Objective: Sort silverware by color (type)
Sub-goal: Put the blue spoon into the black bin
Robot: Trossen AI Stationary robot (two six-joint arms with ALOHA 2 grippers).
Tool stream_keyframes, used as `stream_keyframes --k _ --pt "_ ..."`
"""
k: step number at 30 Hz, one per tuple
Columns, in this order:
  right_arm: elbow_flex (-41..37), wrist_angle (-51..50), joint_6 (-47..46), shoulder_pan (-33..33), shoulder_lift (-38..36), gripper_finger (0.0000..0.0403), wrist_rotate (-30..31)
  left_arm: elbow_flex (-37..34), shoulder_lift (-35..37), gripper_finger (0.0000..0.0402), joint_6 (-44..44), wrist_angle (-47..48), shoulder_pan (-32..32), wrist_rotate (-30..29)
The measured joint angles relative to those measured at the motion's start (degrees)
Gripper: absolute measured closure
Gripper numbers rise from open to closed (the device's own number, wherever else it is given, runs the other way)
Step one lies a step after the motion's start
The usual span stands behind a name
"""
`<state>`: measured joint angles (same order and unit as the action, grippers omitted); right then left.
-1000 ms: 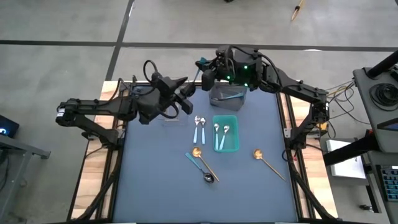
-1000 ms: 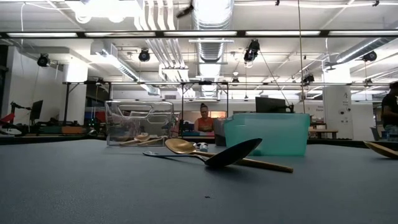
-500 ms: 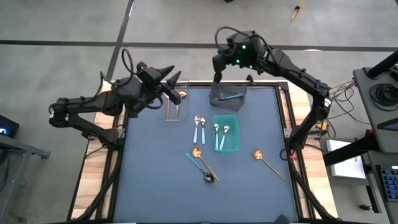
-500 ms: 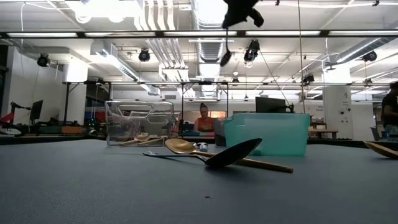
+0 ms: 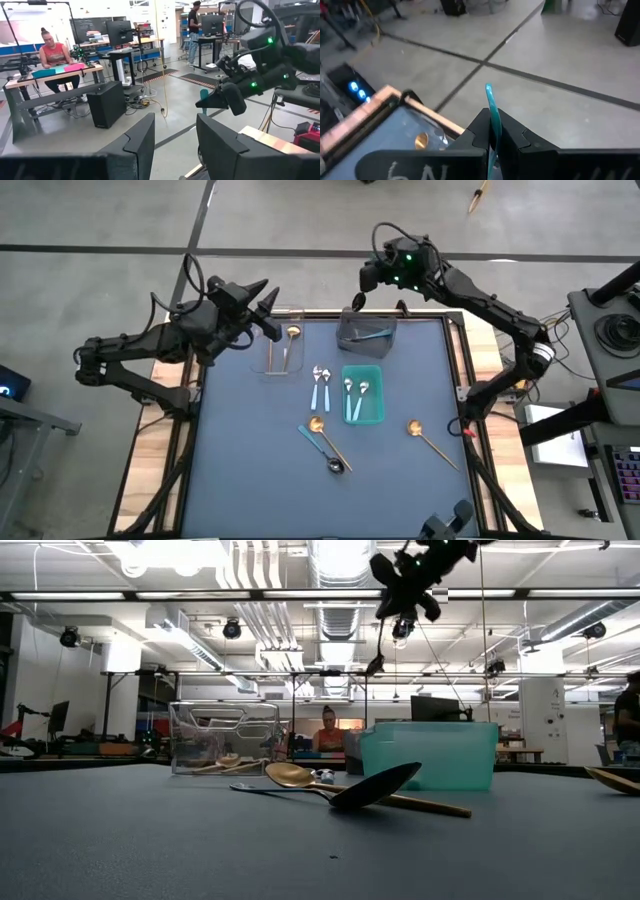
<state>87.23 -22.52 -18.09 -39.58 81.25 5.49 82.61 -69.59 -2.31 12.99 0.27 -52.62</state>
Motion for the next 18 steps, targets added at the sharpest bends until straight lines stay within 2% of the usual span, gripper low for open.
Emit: stream_keyframes --k 9,18 --pt "-19.1 19.5 -9.0 -4.5 -5.4 0.0394 -2.3 0.0 -0.1 0.0274 0.0 0.1 0.0 -1.4" --pt "-32.4 35.5 -19.1 -9.4 -7.1 0.0394 -7.2 0.0 -0.2 0.0274 0.0 0.9 0.2 -2.0"
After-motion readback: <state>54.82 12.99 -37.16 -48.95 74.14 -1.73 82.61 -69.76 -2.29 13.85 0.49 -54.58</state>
